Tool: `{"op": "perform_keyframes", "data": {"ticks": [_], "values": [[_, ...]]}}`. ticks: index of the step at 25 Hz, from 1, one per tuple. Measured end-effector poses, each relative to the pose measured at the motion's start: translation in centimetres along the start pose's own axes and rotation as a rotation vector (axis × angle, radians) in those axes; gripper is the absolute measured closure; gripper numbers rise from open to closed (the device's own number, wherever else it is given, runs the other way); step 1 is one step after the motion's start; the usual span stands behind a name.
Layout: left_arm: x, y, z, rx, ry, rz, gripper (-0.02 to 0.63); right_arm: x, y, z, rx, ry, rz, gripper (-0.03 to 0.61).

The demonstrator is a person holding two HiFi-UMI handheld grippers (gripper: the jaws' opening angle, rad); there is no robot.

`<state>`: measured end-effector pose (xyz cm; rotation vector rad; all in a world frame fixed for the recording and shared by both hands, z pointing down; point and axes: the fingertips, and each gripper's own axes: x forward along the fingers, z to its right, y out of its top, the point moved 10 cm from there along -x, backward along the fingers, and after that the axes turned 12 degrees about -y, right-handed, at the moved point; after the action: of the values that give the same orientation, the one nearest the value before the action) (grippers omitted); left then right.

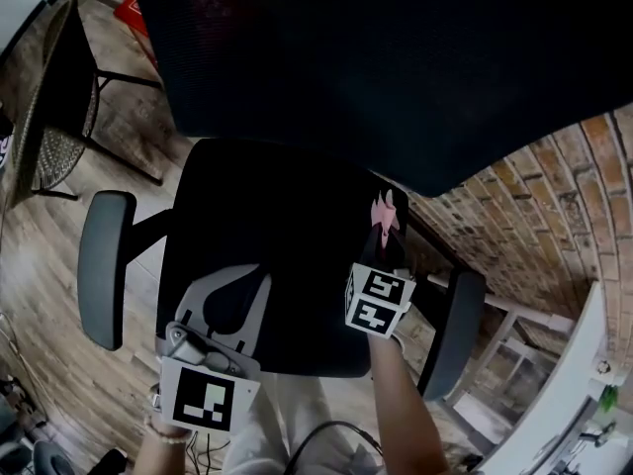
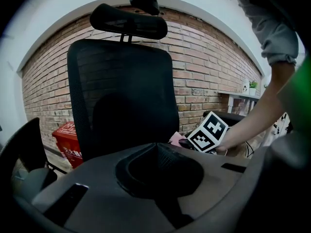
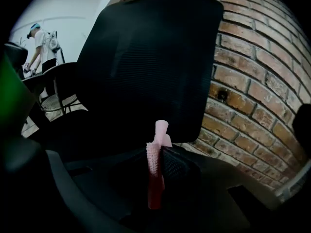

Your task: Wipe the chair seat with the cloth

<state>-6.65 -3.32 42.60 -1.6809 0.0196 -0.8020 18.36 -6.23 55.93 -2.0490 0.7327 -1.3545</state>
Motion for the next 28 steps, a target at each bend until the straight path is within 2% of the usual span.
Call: {"op": "perform_keyframes", "data": {"ticks": [11, 22, 28], "values": [[-1.1, -2.9, -1.6, -0.074, 0.075, -0.016, 0.595, 3.4, 0.2, -5.7, -0.010, 0.215, -0.068, 0.523], [-4.0, -5.6, -1.5, -0.131, 0.156, -0.023, 0.595, 2.6, 2.4, -13.9, -0.125, 0.488, 0.012, 0.525], [-6.2, -6.1, -1.6, -0.166, 0.200, -0.010, 0.595, 1.0, 4.0, -18.9, -0.170, 0.609, 0.040, 0.525]]}}
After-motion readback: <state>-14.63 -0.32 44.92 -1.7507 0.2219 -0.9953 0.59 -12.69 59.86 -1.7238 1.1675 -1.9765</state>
